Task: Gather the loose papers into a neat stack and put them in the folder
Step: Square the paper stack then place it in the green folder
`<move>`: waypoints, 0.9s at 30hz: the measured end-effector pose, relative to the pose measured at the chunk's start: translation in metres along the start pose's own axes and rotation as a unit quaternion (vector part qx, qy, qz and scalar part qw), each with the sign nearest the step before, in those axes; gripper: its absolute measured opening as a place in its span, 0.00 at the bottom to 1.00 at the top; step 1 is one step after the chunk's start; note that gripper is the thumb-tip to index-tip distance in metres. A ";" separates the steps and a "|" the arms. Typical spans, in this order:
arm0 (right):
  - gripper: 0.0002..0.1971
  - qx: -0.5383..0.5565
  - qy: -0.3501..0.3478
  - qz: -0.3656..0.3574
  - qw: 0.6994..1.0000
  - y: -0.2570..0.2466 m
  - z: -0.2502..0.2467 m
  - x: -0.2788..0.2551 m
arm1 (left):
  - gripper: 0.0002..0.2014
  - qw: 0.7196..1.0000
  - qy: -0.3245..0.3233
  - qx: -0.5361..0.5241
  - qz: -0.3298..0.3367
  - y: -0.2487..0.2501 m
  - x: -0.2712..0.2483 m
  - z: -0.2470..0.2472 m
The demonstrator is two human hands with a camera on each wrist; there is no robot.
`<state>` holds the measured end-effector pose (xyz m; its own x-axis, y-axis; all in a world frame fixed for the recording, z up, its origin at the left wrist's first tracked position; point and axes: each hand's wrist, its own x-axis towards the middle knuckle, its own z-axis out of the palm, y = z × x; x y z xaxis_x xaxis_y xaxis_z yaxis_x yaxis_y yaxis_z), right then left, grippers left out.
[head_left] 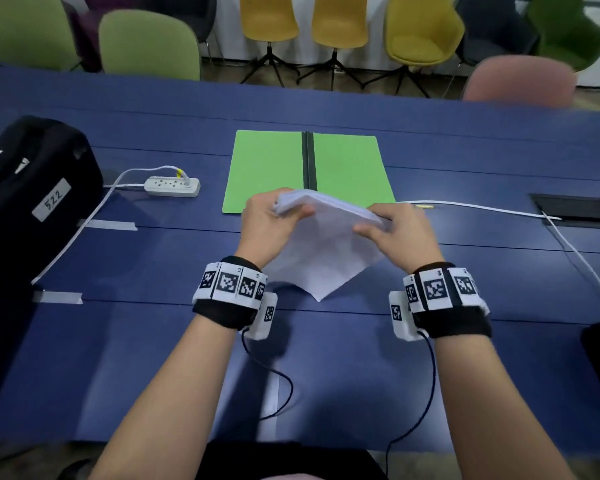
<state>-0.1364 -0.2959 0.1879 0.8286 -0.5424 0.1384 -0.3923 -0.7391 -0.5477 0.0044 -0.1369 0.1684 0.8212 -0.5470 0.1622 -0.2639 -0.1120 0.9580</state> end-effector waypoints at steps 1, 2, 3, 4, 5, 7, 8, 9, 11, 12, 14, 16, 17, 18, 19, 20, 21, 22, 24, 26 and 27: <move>0.12 -0.021 -0.014 -0.027 0.999 -0.006 0.000 0.001 | 0.06 0.999 -0.037 0.032 0.024 0.006 -0.001 0.002; 0.11 -0.014 -0.020 -0.049 0.998 -0.010 0.002 0.002 | 0.10 0.995 -0.066 0.065 0.047 0.013 -0.003 0.004; 0.09 0.012 -0.016 -0.064 0.998 -0.011 0.007 0.003 | 0.14 0.991 -0.084 0.085 0.064 0.019 -0.004 0.005; 0.09 0.048 -0.006 -0.066 0.997 -0.010 0.012 0.003 | 0.18 0.989 -0.094 0.090 0.068 0.026 -0.004 0.004; 0.10 0.077 0.004 -0.053 0.996 -0.006 0.017 0.002 | 0.20 0.988 -0.104 0.099 0.064 0.029 -0.002 0.001; 0.13 0.118 0.022 -0.019 0.993 0.002 0.023 -0.001 | 0.21 0.977 -0.131 0.166 0.042 0.027 0.002 -0.012; 0.11 0.147 0.023 -0.001 0.989 0.010 0.025 0.000 | 0.19 0.964 -0.144 0.221 0.021 0.021 0.002 -0.020; 0.06 0.187 0.026 0.017 0.982 0.016 0.023 -0.002 | 0.17 0.950 -0.153 0.272 -0.010 0.009 0.003 -0.031; 0.06 0.256 0.027 0.039 0.965 0.029 0.018 -0.004 | 0.13 0.934 -0.152 0.313 -0.080 -0.025 0.001 -0.055; 0.08 0.279 0.025 0.044 0.959 0.037 0.016 -0.006 | 0.14 0.940 -0.144 0.290 -0.110 -0.043 -0.001 -0.067; 0.09 0.298 0.025 0.062 0.952 0.049 0.016 -0.009 | 0.20 0.965 -0.101 0.187 -0.154 -0.069 -0.009 -0.081; 0.12 0.326 0.029 0.083 0.941 0.051 0.020 -0.011 | 0.20 0.979 -0.014 0.048 -0.196 -0.081 -0.015 -0.084; 0.14 0.339 0.038 0.093 0.935 0.049 0.023 -0.012 | 0.16 0.976 0.022 -0.041 -0.212 -0.082 -0.016 -0.083; 0.15 0.357 0.054 0.099 0.927 0.047 0.027 -0.012 | 0.17 0.968 0.025 -0.128 -0.216 -0.083 -0.017 -0.080; 0.16 0.366 0.069 0.106 0.922 0.045 0.031 -0.013 | 0.24 0.961 0.009 -0.192 -0.201 -0.086 -0.015 -0.078; 0.15 0.376 0.085 0.111 0.916 0.043 0.035 -0.012 | 0.32 0.960 -0.017 -0.216 -0.179 -0.084 -0.014 -0.076; 0.15 0.379 0.090 0.115 0.914 0.042 0.038 -0.013 | 0.35 0.963 -0.041 -0.218 -0.154 -0.079 -0.014 -0.073; 0.15 0.378 0.085 0.118 0.914 0.044 0.044 -0.013 | 0.35 0.967 -0.046 -0.210 -0.135 -0.075 -0.015 -0.069; 0.13 0.354 0.058 0.137 0.923 0.050 0.058 -0.019 | 0.31 0.972 -0.026 -0.188 -0.137 -0.073 -0.018 -0.058; 0.06 0.340 0.040 0.170 0.924 0.054 0.071 -0.028 | 0.21 0.979 0.014 -0.132 -0.157 -0.080 -0.025 -0.043; 0.06 0.347 0.038 0.185 0.919 0.054 0.077 -0.033 | 0.16 0.978 0.037 -0.105 -0.179 -0.084 -0.030 -0.034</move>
<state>-0.1542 -0.2869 0.0900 0.6495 -0.7510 -0.1192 -0.2703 -0.0815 -0.9593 0.0190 -0.0822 0.0908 0.8785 -0.4415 -0.1824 0.1499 -0.1079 0.9828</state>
